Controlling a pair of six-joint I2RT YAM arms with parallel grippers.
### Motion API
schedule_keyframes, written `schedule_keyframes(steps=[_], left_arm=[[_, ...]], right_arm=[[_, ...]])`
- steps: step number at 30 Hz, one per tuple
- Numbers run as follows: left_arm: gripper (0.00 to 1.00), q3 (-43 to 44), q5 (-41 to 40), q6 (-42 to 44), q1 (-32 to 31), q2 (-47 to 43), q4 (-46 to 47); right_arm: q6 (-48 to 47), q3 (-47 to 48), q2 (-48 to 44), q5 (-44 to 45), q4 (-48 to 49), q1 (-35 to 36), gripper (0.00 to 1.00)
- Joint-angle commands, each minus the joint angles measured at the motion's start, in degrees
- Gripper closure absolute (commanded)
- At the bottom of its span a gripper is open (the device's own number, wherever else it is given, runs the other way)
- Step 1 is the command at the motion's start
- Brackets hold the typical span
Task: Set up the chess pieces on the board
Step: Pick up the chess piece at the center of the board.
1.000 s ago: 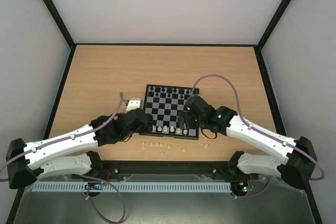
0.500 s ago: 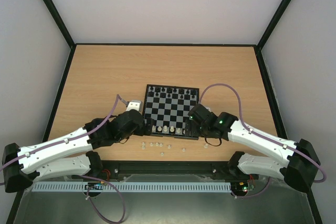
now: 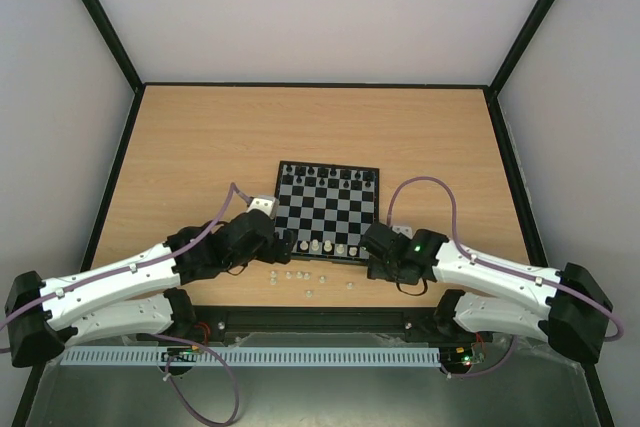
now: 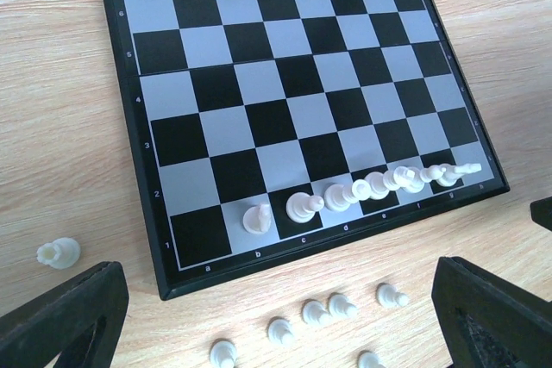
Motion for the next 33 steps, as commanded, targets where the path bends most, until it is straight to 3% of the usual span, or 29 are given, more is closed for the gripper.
schedule_keyframes(steps=[1, 4, 14, 33], left_arm=[[0.01, -0.6, 0.9, 1.3, 0.6, 0.4, 1.5], [0.01, -0.6, 1.1, 1.3, 0.8, 0.5, 1.8], [0.00, -0.8, 1.5, 1.0, 0.8, 2.0, 2.5], [0.01, -1.0, 1.4, 0.6, 0.8, 3.0, 3.2]], right_arm=[[3.5, -1.7, -1.7, 2.7, -5.9, 0.4, 0.34], [3.8, -2.7, -1.8, 2.9, -6.2, 0.4, 0.35], [3.3, -5.3, -1.6, 1.8, -3.8, 0.3, 0.57], [1.5, -4.0, 0.8, 2.3, -1.9, 0.3, 0.78]])
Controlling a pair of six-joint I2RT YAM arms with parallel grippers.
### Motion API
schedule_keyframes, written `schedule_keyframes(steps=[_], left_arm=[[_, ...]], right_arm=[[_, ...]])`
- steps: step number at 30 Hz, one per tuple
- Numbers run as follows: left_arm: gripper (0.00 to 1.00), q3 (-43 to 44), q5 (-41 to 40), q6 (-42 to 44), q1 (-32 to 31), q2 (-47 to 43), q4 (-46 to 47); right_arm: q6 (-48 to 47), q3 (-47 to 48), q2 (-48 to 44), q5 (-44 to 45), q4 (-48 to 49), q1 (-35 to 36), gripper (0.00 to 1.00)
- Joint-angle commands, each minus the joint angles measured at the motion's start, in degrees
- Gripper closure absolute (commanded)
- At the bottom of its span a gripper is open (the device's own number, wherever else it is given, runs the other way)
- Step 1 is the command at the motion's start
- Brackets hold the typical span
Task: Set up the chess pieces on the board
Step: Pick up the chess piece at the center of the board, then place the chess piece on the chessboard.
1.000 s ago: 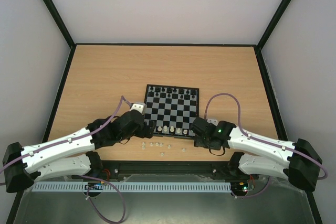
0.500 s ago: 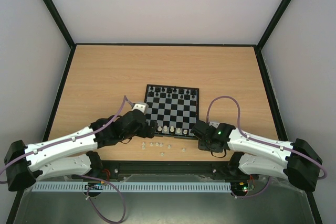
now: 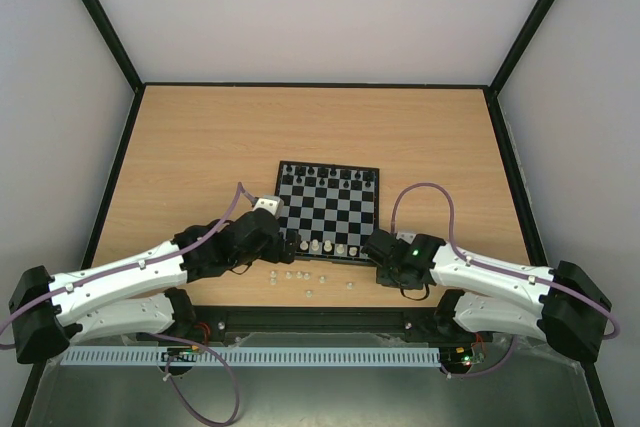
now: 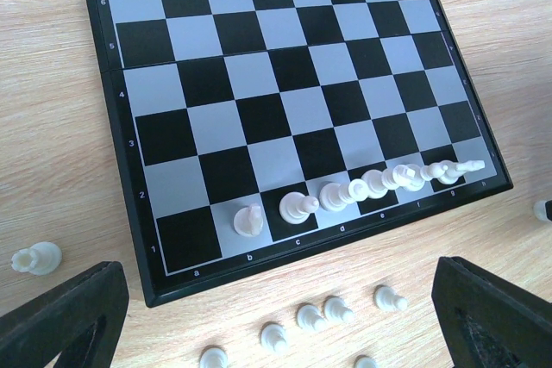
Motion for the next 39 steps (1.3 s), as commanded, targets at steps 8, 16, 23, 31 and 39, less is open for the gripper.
schedule_keyframes(steps=[8, 16, 23, 31, 39], left_arm=[[0.00, -0.8, -0.1, 0.3, 0.4, 0.4, 0.7], [0.00, -0.7, -0.2, 0.2, 0.4, 0.4, 0.8], [0.01, -0.7, -0.4, -0.1, 0.5, 0.4, 0.6], [0.00, -0.9, -0.8, -0.7, 0.7, 0.3, 0.7], [0.01, -1.0, -1.2, -1.3, 0.9, 0.3, 0.7]], right_arm=[[-0.3, 0.9, 1.4, 1.1, -1.3, 0.3, 0.87], [-1.1, 2.5, 1.3, 1.5, -2.3, 0.3, 0.93], [-2.4, 7.4, 0.1, 2.9, -5.9, 0.3, 0.94], [-6.9, 13.1, 5.8, 4.0, -4.6, 0.3, 0.94], [-12.2, 16.1, 11.8, 3.2, -1.2, -2.3, 0.94]])
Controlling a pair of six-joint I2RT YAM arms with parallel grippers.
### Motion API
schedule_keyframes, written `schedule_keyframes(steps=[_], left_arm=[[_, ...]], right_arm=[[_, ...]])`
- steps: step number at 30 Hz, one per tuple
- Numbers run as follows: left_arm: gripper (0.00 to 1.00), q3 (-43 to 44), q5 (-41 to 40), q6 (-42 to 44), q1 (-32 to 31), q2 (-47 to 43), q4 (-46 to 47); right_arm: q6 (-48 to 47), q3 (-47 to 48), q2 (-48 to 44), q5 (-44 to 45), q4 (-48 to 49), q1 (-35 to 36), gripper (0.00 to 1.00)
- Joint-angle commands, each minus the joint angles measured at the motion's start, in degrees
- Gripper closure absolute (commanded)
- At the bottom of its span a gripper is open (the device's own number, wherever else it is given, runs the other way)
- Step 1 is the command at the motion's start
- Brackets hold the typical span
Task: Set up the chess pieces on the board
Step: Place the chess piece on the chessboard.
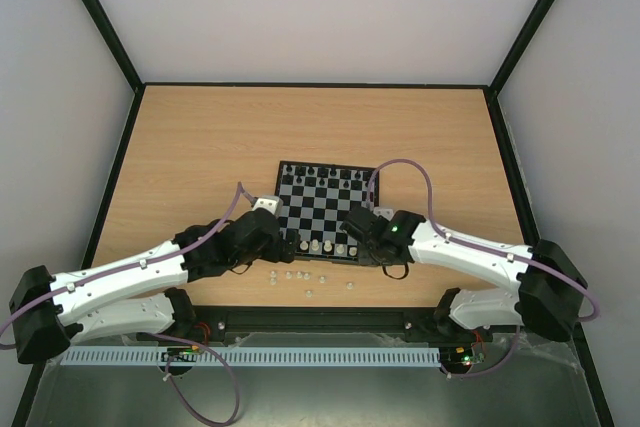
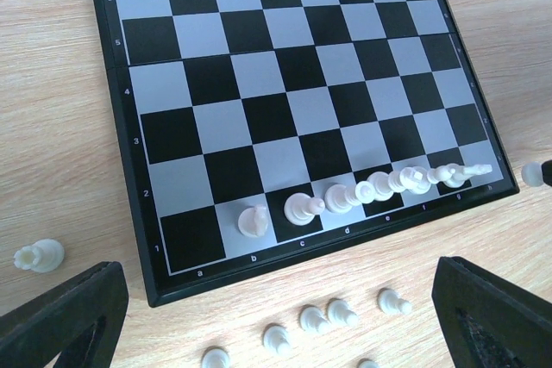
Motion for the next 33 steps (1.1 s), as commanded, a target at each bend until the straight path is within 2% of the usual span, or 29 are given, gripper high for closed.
schedule_keyframes(steps=[1, 12, 33], left_arm=[[0.01, -0.8, -1.1, -0.6, 0.6, 0.2, 0.5], [0.01, -0.6, -1.1, -0.7, 1.1, 1.5, 1.0], [0.01, -1.0, -1.0, -1.0, 1.5, 1.6, 1.1]], right_arm=[[-4.1, 1.9, 1.9, 0.3, 0.6, -2.0, 0.94], [-8.4, 1.7, 4.5, -3.1, 4.7, -5.2, 0.94], [-9.4, 1.0, 7.1, -4.6, 6.1, -5.6, 0.91]])
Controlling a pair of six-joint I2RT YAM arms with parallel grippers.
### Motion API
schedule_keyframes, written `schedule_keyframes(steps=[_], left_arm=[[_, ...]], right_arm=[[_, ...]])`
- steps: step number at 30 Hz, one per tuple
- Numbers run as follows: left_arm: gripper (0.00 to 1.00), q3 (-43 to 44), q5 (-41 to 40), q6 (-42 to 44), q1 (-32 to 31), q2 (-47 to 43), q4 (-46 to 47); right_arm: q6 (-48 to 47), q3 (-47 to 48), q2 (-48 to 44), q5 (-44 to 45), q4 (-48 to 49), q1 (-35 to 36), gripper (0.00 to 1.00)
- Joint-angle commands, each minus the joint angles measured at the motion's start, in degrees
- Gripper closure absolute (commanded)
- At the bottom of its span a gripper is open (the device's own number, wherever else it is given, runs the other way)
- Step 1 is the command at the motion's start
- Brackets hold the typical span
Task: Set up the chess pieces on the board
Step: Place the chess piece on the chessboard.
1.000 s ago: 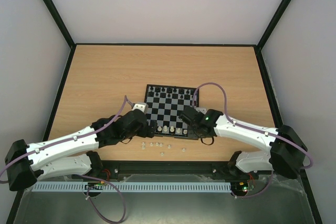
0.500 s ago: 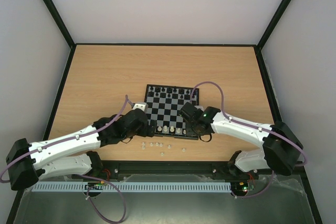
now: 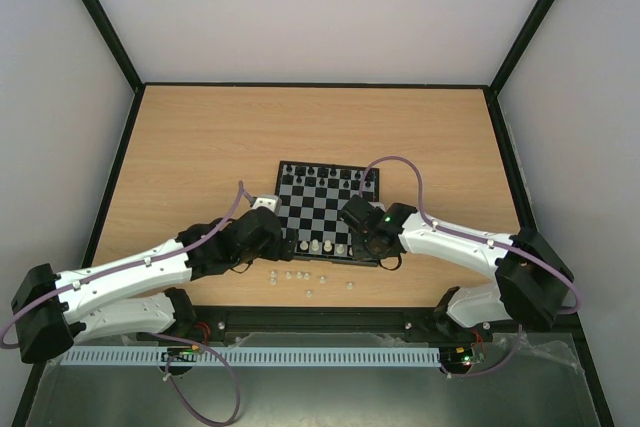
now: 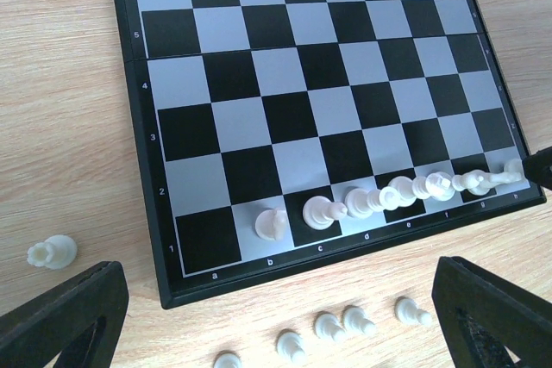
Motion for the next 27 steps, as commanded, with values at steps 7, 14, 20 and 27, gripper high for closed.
schedule_keyframes(steps=[7, 14, 20, 27], left_arm=[[0.01, -0.7, -0.5, -0.4, 0.3, 0.2, 0.9], [0.00, -0.7, -0.5, -0.5, 0.3, 0.5, 1.0], [0.01, -0.5, -0.7, -0.6, 0.4, 0.8, 0.6], [0.00, -0.5, -0.8, -1.0, 0.8, 1.1, 0.2]], right_arm=[[-0.3, 0.0, 0.8, -0.1, -1.2, -0.3, 0.90], [-0.3, -0.3, 0.8, -0.1, -1.2, -0.3, 0.84], [-0.5, -0.4, 0.9, 0.0, -1.0, -0.3, 0.78], [-0.7, -0.1, -0.4, 0.1, -1.6, -0.3, 0.77]])
